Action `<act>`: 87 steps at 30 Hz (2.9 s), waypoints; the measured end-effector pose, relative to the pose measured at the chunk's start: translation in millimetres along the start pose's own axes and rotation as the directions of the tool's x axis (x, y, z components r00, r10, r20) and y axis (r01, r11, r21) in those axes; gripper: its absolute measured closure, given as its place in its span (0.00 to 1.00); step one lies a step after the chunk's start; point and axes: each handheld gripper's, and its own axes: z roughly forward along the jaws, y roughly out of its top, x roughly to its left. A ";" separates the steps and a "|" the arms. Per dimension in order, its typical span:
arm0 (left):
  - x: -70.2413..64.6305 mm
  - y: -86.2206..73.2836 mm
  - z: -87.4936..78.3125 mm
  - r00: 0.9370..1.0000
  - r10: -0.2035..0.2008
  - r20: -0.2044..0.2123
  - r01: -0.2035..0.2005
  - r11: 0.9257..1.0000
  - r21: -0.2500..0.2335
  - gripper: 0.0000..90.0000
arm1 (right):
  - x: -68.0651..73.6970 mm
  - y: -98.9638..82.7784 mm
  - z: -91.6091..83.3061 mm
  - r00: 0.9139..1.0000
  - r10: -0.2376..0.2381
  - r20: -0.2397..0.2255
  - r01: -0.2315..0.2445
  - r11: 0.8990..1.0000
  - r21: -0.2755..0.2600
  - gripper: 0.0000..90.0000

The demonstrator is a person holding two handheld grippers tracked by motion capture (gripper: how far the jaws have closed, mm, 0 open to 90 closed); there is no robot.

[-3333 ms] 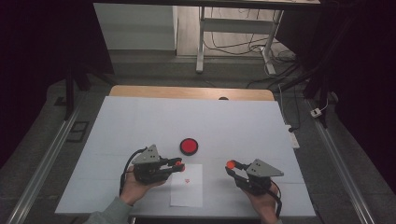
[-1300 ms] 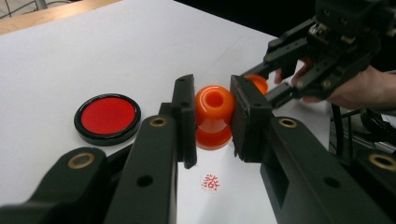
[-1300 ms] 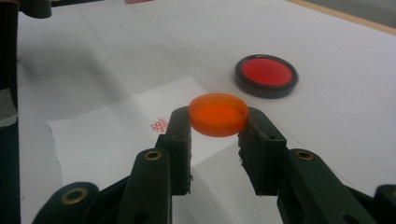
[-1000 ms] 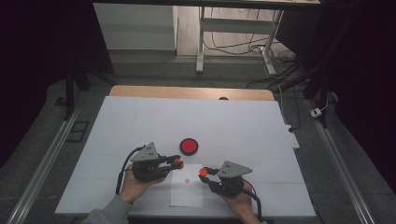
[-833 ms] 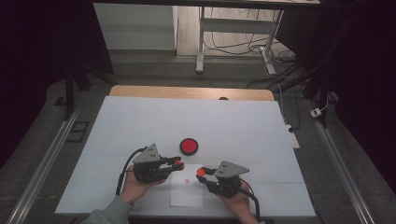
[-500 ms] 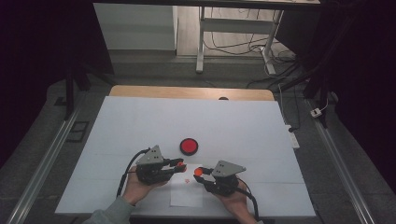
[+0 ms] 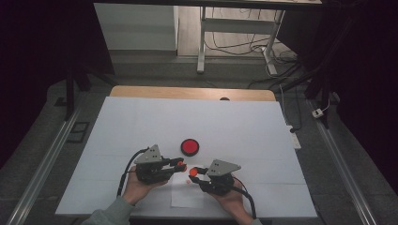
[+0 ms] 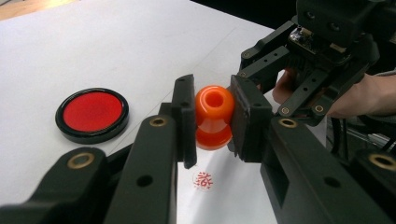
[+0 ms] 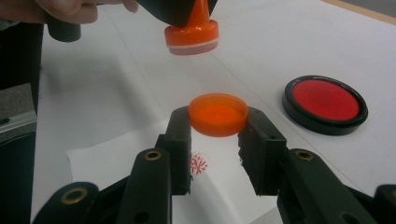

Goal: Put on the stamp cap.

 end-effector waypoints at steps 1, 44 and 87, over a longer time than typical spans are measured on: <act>-0.2 -0.5 -0.5 1.000 -0.006 0.003 0.006 1.000 -0.002 0.81 | 0.1 0.7 0.8 1.000 0.001 -0.002 -0.001 1.000 -0.003 0.72; -3.8 -1.8 18.0 0.999 0.001 0.044 -0.002 1.000 0.023 0.81 | 6.0 3.3 9.4 1.000 -0.012 -0.028 0.011 1.000 -0.014 0.72; -6.2 -6.5 24.3 0.999 -0.033 0.039 0.032 0.999 0.036 0.82 | 11.6 5.2 7.1 0.998 -0.059 0.029 0.059 0.998 0.016 0.72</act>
